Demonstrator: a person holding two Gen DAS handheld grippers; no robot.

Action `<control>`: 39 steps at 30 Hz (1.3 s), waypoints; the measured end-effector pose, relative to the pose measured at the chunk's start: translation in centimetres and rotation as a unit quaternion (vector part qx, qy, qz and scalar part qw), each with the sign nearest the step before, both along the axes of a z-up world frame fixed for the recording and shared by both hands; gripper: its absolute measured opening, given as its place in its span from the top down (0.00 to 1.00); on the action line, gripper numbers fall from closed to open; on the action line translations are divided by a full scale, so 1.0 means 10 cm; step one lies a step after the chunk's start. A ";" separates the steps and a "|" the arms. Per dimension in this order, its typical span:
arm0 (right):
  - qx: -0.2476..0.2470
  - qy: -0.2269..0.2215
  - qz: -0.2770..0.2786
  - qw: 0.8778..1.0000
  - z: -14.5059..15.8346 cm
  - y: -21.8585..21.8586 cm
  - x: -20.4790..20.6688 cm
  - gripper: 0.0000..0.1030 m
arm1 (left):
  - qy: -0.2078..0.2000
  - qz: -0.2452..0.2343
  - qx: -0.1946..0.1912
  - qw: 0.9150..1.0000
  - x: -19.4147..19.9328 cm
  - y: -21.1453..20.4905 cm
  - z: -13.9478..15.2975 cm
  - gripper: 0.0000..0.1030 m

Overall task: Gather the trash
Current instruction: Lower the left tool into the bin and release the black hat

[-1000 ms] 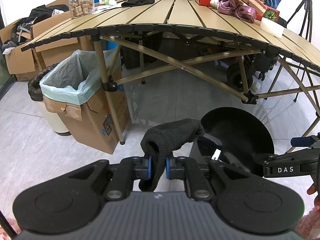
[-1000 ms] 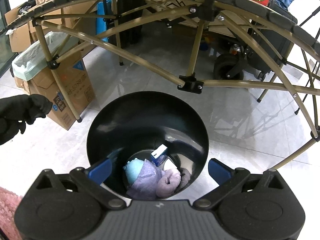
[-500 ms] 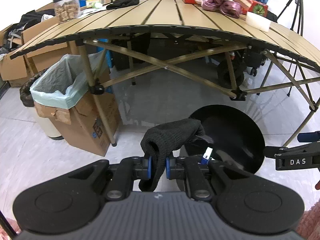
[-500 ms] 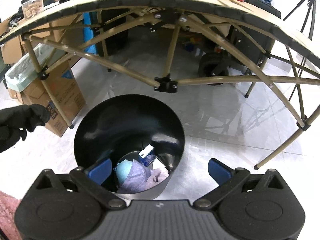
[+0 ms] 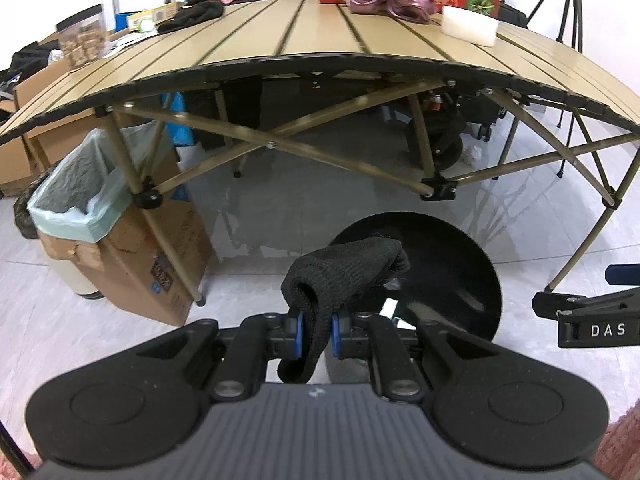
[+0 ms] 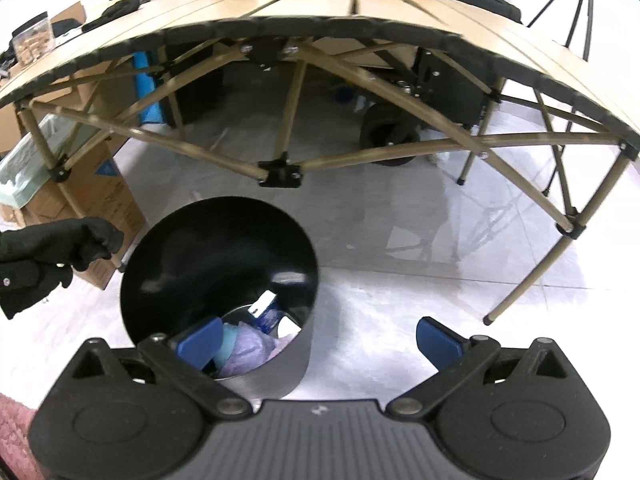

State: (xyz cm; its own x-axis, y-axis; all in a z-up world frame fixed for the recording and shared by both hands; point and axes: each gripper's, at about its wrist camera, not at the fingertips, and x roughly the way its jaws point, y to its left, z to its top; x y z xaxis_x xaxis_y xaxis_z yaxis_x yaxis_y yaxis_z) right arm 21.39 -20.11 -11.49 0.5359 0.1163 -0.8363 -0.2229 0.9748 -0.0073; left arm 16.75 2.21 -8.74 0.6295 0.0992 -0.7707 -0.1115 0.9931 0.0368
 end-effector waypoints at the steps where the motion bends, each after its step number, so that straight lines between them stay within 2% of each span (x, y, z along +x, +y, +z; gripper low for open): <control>1: 0.002 -0.001 -0.004 1.000 0.01 -0.03 0.00 0.00 | 0.001 -0.003 -0.001 1.000 0.03 -0.04 -0.01 0.87; 9: 0.010 -0.009 -0.030 0.999 0.08 -0.25 -0.02 0.00 | 0.008 -0.032 -0.004 0.999 0.31 -0.39 -0.08 0.87; 17: 0.029 -0.011 -0.083 0.996 0.12 -0.64 0.01 0.00 | 0.024 -0.051 -0.007 0.998 0.56 -0.71 -0.21 0.87; 30: 0.045 0.004 -0.103 0.994 0.06 -0.84 0.02 0.00 | 0.073 -0.039 0.005 0.997 0.82 -0.95 -0.46 0.87; 33: 0.045 0.006 -0.110 0.993 0.05 -0.87 0.03 0.00 | 0.086 -0.026 0.015 0.996 0.85 -0.95 -0.50 0.84; 35: 0.046 0.007 -0.113 0.992 0.03 -0.89 0.03 0.00 | 0.094 -0.017 0.016 0.995 0.86 -0.92 -0.53 0.70; 36: 0.047 0.008 -0.114 0.992 0.03 -0.89 0.03 0.00 | 0.097 -0.013 0.015 0.995 0.86 -0.90 -0.53 0.53; 37: 0.048 0.008 -0.115 0.992 0.03 -0.90 0.03 0.00 | 0.098 -0.009 0.012 0.995 0.86 -0.89 -0.53 0.31; 38: 0.049 0.008 -0.115 0.992 0.02 -0.90 0.03 0.00 | 0.098 -0.003 0.012 0.995 0.86 -0.88 -0.52 0.18; 39: 0.049 0.009 -0.115 0.992 0.02 -0.91 0.03 0.00 | 0.097 0.003 0.013 0.995 0.86 -0.87 -0.51 0.00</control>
